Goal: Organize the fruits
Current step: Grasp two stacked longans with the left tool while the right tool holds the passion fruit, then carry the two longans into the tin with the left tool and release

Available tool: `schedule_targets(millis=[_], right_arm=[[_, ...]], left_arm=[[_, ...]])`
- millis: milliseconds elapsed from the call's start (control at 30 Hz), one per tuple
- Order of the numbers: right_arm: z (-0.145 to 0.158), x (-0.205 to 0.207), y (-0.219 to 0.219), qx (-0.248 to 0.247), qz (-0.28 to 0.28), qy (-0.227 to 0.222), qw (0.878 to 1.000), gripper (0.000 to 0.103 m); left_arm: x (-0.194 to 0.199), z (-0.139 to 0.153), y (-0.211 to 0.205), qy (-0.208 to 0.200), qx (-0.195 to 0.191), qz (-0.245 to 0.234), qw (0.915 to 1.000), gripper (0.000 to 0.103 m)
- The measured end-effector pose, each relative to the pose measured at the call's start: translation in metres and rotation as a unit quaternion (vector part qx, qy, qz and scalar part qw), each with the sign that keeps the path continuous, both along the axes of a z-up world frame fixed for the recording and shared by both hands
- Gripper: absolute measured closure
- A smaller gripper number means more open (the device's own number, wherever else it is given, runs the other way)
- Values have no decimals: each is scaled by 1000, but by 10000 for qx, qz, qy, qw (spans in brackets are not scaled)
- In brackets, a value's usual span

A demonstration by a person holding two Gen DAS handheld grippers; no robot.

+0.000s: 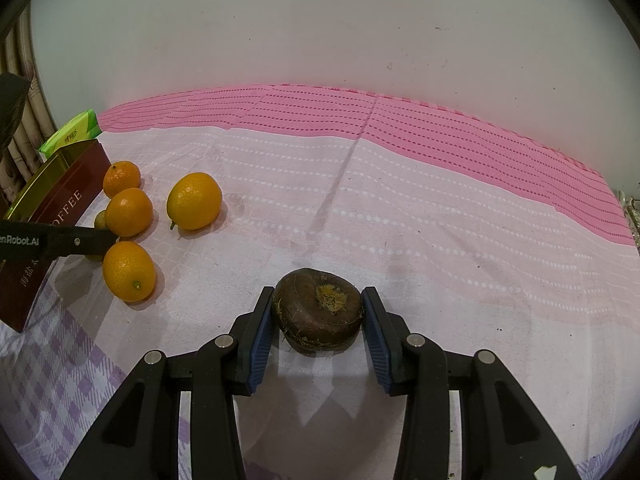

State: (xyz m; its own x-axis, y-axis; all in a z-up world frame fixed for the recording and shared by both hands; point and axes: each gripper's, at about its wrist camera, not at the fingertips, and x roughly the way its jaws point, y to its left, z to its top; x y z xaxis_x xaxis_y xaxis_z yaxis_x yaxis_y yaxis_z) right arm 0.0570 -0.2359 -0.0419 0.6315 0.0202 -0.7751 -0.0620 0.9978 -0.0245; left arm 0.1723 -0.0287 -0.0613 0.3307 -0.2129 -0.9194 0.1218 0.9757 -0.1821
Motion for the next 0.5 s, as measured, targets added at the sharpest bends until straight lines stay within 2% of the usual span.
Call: schedule_targets(millis=[500], right_arm=[[0, 0, 0, -1, -1, -4, 10000, 63]], left_arm=[[-27, 8, 1, -62, 130, -248, 9996, 77]])
